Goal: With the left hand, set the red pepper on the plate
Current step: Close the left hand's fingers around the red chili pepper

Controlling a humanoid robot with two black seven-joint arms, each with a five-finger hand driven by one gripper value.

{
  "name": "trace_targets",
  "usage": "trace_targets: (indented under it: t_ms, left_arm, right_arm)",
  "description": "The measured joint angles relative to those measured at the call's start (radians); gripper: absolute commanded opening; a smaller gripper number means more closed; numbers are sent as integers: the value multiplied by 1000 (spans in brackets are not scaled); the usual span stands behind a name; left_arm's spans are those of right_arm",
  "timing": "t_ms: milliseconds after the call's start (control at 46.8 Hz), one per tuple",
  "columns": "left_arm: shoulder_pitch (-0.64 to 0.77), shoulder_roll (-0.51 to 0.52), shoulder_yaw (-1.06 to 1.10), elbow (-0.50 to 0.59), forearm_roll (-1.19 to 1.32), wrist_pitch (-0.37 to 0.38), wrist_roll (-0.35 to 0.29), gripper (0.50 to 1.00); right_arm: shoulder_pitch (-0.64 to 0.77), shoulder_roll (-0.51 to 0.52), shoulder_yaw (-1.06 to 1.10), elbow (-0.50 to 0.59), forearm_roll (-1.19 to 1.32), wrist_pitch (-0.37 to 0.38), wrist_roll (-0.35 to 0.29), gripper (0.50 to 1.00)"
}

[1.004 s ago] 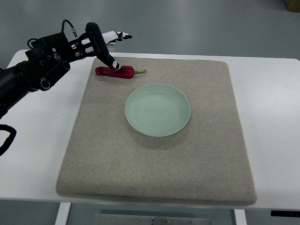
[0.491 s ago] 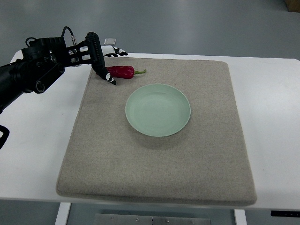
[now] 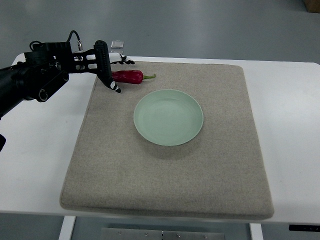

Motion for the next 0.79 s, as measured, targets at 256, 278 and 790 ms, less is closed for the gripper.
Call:
trace_targets:
  t_ms: [256, 278, 790]
  left_arm:
    - [3, 2, 39, 0, 0, 2, -8, 943]
    - [4, 2, 40, 0, 0, 2, -8, 943]
    - [9, 0, 42, -8, -1, 2, -7, 754]
  right_arm:
    - [1, 0, 0, 0, 0, 0, 0, 928]
    - [1, 0, 0, 0, 0, 0, 0, 928]
    - [0, 0, 0, 0, 0, 0, 0, 928]
